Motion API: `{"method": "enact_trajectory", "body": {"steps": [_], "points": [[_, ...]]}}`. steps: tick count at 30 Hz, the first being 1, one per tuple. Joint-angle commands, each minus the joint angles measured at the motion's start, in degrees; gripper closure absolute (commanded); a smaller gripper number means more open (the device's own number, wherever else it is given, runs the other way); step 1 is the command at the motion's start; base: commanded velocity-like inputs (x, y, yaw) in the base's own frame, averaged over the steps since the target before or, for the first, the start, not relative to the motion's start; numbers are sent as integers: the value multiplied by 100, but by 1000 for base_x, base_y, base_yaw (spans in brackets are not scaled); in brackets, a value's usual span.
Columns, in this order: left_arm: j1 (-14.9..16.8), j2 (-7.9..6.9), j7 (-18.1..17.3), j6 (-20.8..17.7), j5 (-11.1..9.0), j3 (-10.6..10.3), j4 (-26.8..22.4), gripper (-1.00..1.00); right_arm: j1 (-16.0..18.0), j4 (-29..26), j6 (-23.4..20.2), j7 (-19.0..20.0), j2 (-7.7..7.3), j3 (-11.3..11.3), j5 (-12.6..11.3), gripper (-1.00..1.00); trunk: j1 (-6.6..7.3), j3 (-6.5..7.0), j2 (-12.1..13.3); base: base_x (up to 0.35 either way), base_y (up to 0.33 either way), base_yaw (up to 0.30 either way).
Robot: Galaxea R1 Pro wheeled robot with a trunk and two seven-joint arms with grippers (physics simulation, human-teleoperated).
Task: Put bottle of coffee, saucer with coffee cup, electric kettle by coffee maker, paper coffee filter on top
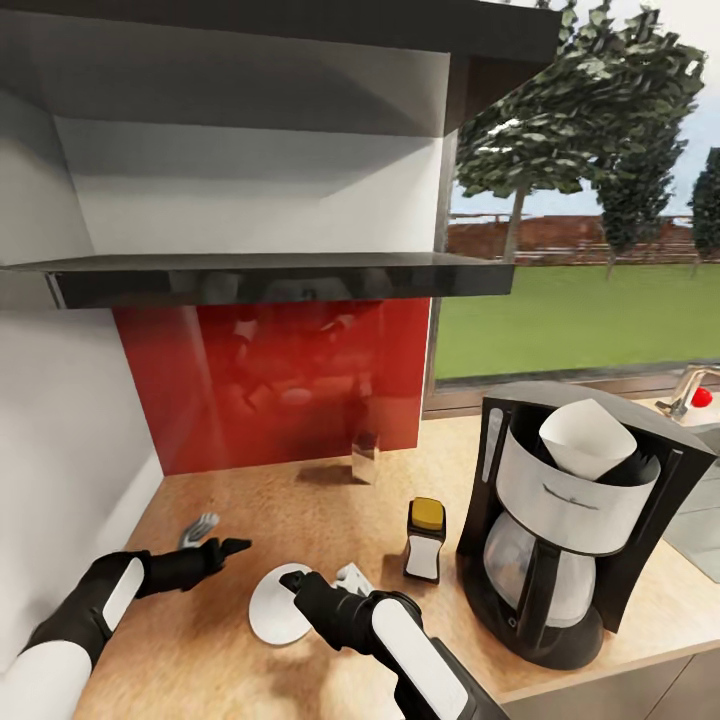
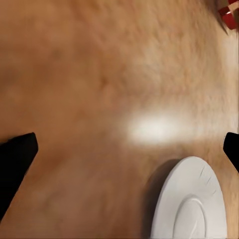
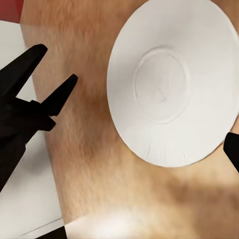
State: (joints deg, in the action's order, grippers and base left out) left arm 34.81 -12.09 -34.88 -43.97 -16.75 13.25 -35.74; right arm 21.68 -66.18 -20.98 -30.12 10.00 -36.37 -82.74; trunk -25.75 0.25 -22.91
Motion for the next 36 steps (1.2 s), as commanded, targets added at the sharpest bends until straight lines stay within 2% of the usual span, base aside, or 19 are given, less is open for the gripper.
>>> {"method": "enact_trajectory", "body": {"steps": [1,5,9,15,32,36], "points": [[-12,35,9,68,68,3,59,-100,3,-2,-4,-38,0,-1,-32,-100,-3,-4,-1,0,0,0],[-25,118,16,387,61,9,270,-100,3,40,4,-38,0,-1,-32,-100,-3,-4,-1,0,0,0],[-35,138,9,438,55,10,452,-100,3,142,6,-38,0,-1,-32,-100,-3,-4,-1,0,0,0],[-46,160,-10,454,49,14,659,-100,3,164,6,-38,0,-1,-32,-100,-3,-4,-1,0,0,0],[-53,247,-55,404,41,11,688,-100,3,175,15,-38,0,8,-32,-100,-3,-4,-1,0,0,0],[-53,250,-313,372,47,-35,647,-100,3,177,15,-38,0,8,-32,-100,-3,-4,-1,0,0,0]]}}
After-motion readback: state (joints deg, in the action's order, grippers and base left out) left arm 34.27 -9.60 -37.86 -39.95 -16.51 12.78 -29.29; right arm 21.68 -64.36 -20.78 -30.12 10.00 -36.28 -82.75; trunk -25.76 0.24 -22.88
